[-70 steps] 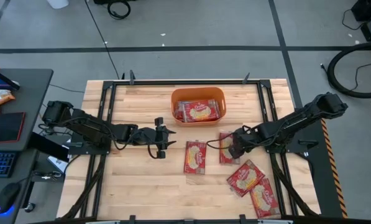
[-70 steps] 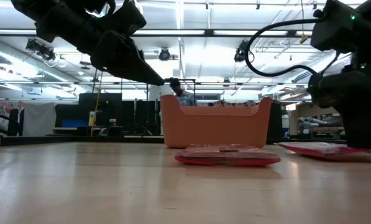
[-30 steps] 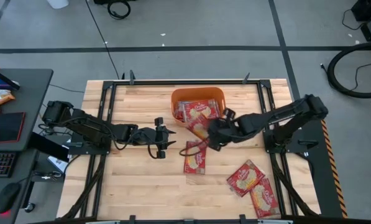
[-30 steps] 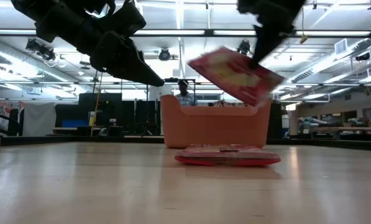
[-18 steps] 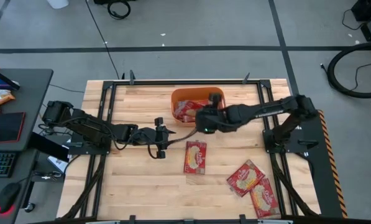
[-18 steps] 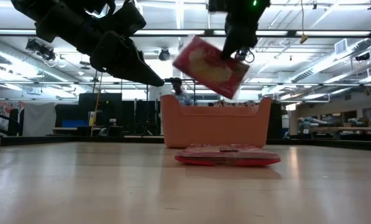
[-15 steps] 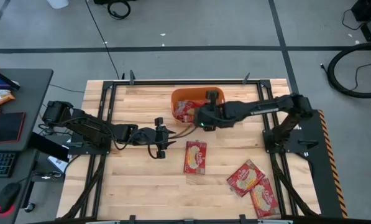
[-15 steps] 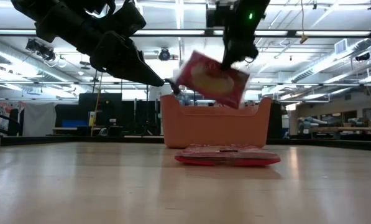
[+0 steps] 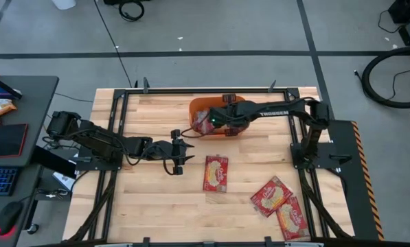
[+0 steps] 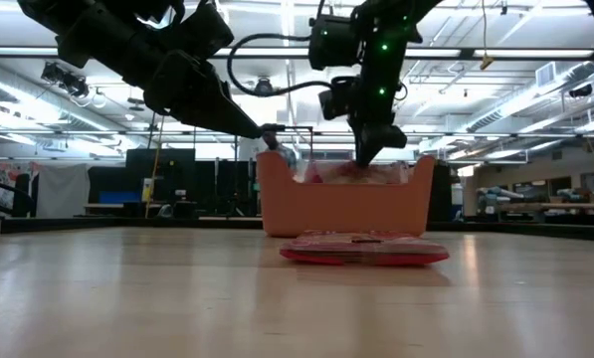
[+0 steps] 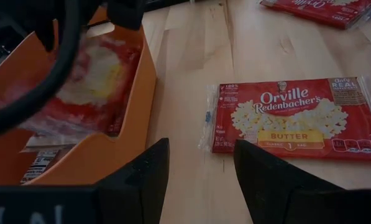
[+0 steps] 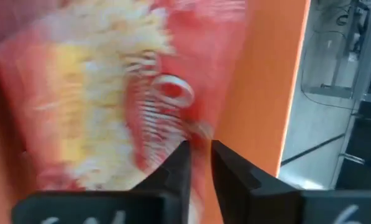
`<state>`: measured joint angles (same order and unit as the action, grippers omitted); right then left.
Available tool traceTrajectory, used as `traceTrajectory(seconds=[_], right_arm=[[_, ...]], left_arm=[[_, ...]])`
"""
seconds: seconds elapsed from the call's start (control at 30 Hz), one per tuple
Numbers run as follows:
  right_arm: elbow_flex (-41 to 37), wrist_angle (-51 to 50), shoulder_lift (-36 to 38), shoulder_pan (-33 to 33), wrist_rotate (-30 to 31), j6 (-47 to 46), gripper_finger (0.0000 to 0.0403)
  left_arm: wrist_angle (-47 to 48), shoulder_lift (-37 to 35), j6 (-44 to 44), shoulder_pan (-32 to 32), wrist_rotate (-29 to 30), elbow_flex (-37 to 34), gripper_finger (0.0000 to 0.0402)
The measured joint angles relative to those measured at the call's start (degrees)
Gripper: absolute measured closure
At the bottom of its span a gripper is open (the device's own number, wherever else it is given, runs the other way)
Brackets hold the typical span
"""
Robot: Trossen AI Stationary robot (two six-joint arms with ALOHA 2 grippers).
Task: Sort popcorn bags into baskets
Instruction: Put the red popcorn bag into the orange bin, then put the top red popcorn bag into the orange bin
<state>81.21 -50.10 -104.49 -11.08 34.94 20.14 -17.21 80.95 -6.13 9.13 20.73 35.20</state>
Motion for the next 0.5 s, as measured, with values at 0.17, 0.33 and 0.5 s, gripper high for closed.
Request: traceTrajectory(seconds=[0.17, 0.33, 0.5], right_arm=[[0.02, 0.56, -0.30, -0.06, 5.34, -1.26, 0.0288], [0.06, 0.37, 2.17, 2.99, 9.52, -4.88, 0.0256], [0.07, 0.99, 4.39, 7.97, 3.34, -10.04, 0.0251]], left_arm=[[0.04, 0.00, -0.02, 0.00, 0.00, 0.00, 0.0217], [0.26, 0.00, -0.02, 0.00, 0.00, 0.00, 0.0217], [0.37, 0.00, -0.03, 0.00, -0.02, 0.00, 0.0217]])
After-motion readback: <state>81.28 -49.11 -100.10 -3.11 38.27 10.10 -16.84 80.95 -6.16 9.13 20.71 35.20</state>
